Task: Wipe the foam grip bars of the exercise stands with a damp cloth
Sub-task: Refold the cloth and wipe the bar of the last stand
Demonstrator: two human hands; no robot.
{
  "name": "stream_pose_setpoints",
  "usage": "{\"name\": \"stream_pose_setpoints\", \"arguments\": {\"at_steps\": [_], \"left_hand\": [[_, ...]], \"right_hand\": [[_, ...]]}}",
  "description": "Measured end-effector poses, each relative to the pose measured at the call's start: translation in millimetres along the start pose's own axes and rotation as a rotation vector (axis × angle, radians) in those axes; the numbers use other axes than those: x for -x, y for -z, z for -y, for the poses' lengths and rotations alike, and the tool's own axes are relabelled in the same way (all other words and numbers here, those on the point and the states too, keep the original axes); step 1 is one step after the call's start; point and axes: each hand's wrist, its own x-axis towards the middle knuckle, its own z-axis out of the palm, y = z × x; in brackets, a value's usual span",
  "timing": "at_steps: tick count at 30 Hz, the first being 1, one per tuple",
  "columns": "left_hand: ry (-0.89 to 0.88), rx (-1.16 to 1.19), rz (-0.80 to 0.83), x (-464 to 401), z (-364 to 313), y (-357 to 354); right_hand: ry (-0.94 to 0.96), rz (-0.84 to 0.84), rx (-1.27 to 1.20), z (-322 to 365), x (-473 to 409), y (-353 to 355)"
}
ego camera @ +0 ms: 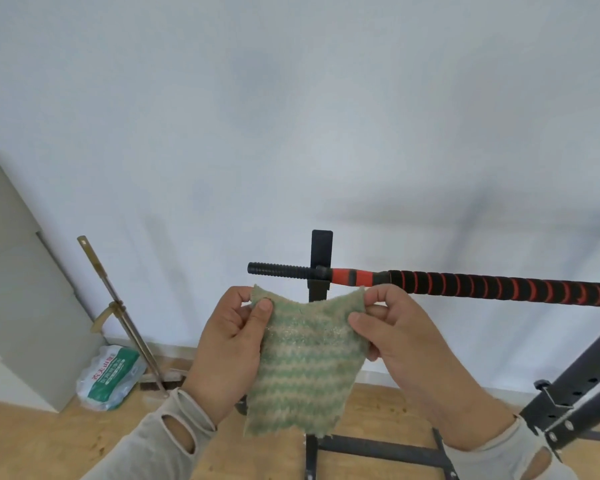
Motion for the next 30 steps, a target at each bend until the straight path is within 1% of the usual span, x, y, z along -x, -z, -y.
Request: {"name": "stream_pose_setpoints", "arguments": {"at_steps": [4,7,10,13,16,19,22,25,30], "left_hand": [[0.031,-0.060,-0.078,-0.3,8.3,7.7],[0.050,-0.059,-0.101,-6.4,9.1,15.2],[0.084,0.023,-0.072,-14.6,4.6,24.5],[0.131,0.162,0.057,-28.1,2.2,39.9],[0.105,0.177,0.139,-45.1,0.6,53.3],[0.055,0.126,0.159,-68.3,0.5,61.8],[0.023,0.032,0.147,-97.8,1.8,66.1],[0.064,-0.063,0.151,-132.8,7.0,67.2],[0.148,-0.287,0.230,-181.3,27.4,66.0]], "right_hand": [[0.064,-0.094,0.302,-13.6,0.0,-8.2],[0.136,-0.105,0.395,-15.0,-4.4,-13.3],[0.147,-0.080,0.321,-11.2,-14.7,-18.2],[0.136,-0.034,0.197,-1.5,-27.1,-24.4],[0.148,-0.006,0.166,9.4,-45.2,-30.5],[0.164,-0.009,0.232,16.2,-73.2,-36.1],[0.170,-0.008,0.278,23.4,-104.3,-43.7],[0.171,-0.007,0.387,29.5,-136.0,-51.0],[0.126,-0.072,0.711,15.7,-166.5,-54.1]]}}
